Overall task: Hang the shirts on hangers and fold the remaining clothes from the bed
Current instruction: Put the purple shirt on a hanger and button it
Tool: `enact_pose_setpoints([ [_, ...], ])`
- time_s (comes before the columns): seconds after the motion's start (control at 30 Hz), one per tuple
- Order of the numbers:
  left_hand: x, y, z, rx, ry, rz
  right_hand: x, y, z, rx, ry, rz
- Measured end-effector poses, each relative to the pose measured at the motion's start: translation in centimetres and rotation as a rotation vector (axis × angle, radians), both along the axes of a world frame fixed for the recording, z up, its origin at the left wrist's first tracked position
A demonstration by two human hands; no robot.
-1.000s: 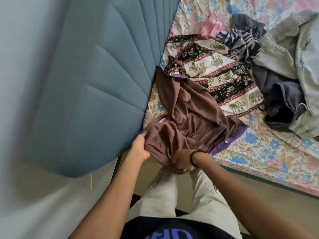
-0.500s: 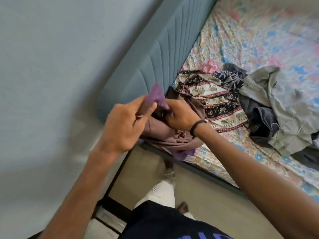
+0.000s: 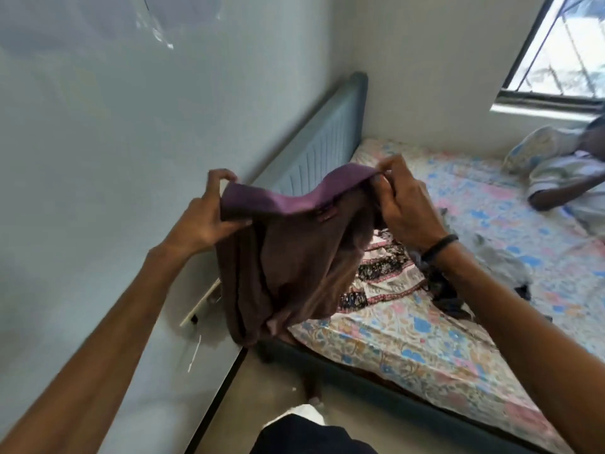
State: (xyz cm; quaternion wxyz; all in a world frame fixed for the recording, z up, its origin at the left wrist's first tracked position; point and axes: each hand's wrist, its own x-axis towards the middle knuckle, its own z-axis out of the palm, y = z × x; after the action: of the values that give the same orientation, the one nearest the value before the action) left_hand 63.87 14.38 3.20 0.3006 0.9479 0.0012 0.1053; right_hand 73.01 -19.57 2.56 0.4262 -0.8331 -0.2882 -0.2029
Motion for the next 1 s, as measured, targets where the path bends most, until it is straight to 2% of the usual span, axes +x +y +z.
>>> enact_pose_setpoints([
  [0.1, -0.2, -0.5, -0.4, -0.020, 0.043, -0.088, -1.4, -2.4, 4.0, -0.113, -0.139, -0.072],
  [0.17, -0.1, -0.4, 0.4, -0.104, 0.021, -0.115, -1.6, -4.9, 5.5, -0.206, -0.202, -0.153],
  [0.23, -0.4, -0.1, 1.7, -0.148, -0.002, -0.122, -1.4, -7.5, 6.1, -0.303, -0.156, -0.141],
  [0.33, -0.6, -0.8, 3.2, -0.015, 0.053, -0.137, -1.5, -10.5, 5.3, -0.524, 0.040, -0.045],
  [0.47, 0.4, -1.9, 2.5, 0.119, 0.152, -0.273, -1.4, -14.3, 3.2, -0.591, 0.062, -0.037],
  [0.53, 1.0, -2.0, 1.8, 0.158, 0.213, -0.273, -1.9, -15.8, 2.6, -0.531, 0.119, -0.036],
  [0.6, 1.3, -2.1, 0.9, 0.190, 0.240, -0.243, -3.2, -17.0, 1.8, -0.361, 0.212, -0.035],
  [0.7, 0.9, -2.4, -0.3, 0.116, 0.392, -0.277, -5.2, -17.9, 0.5, -0.106, 0.273, -0.096],
  [0.83, 0.3, -2.7, -1.5, 0.022, 0.602, -0.399, -7.8, -18.2, -0.3, 0.031, 0.468, -0.139],
  [0.93, -0.4, -2.7, -0.1, -0.022, 0.688, -0.413, -10.3, -19.2, 1.4, 0.114, 0.774, 0.066],
  [1.0, -1.3, -2.0, 1.5, -0.070, 0.730, -0.414, -11.8, -20.9, 2.7, 0.079, 0.932, 0.219],
])
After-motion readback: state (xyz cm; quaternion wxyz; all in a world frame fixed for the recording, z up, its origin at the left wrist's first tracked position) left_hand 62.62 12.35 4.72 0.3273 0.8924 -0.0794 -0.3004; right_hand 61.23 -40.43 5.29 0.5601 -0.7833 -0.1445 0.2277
